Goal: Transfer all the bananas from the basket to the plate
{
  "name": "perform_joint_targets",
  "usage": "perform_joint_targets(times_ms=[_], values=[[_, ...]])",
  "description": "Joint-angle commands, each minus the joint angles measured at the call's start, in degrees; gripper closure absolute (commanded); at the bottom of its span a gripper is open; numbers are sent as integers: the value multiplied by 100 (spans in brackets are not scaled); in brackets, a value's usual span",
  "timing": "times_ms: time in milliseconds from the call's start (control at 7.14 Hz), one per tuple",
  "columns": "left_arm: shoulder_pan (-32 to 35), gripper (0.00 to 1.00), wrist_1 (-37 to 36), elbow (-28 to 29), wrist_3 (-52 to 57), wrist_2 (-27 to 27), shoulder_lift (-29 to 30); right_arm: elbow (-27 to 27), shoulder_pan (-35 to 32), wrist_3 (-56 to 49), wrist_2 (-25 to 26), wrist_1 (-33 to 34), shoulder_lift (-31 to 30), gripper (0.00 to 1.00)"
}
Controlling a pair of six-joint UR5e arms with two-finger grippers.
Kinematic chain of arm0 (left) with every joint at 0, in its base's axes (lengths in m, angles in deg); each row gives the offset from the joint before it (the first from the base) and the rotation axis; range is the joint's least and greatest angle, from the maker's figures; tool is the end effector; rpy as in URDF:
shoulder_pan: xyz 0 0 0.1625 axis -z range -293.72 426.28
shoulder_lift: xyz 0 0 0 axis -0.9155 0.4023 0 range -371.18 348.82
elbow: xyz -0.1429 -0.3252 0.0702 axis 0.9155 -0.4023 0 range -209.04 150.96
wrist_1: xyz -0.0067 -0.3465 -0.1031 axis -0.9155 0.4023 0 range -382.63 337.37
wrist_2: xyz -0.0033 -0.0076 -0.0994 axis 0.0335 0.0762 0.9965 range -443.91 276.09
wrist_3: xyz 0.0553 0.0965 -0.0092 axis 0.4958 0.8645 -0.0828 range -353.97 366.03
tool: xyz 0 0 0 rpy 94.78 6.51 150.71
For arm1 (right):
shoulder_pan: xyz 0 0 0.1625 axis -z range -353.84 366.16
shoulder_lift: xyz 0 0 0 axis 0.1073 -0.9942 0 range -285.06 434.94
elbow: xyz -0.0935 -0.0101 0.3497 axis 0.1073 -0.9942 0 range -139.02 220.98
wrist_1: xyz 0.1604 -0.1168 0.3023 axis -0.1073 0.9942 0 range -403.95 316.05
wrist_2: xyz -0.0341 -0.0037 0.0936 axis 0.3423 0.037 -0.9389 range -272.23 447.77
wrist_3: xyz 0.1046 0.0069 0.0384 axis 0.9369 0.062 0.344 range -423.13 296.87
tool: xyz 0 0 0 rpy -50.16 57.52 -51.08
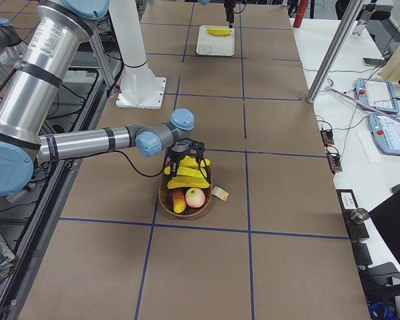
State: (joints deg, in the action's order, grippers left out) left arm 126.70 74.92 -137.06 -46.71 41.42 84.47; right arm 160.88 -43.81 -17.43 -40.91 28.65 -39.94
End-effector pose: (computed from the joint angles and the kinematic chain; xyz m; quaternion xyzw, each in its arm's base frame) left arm 0.1752 -0.4479 0.4141 0.0008 0.3888 -0.1042 0.9154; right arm -0.1493 -0.2766 0.5042 -0.0865 -0.3629 -0.0185 0.9276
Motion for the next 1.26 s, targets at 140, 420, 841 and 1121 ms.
perform_joint_targets(times_ms=[140,420,841,1121], values=[[-4,0,0,0,0,0,-3,-98,31,0,1,0,9,36],[-4,0,0,9,0,0,6,-160,84,0,1,-9,36,36],[-4,0,0,9,0,0,6,-160,102,-9,10,-17,36,70],[-4,0,0,27,0,0,-3,-134,84,-35,158,-35,18,93]])
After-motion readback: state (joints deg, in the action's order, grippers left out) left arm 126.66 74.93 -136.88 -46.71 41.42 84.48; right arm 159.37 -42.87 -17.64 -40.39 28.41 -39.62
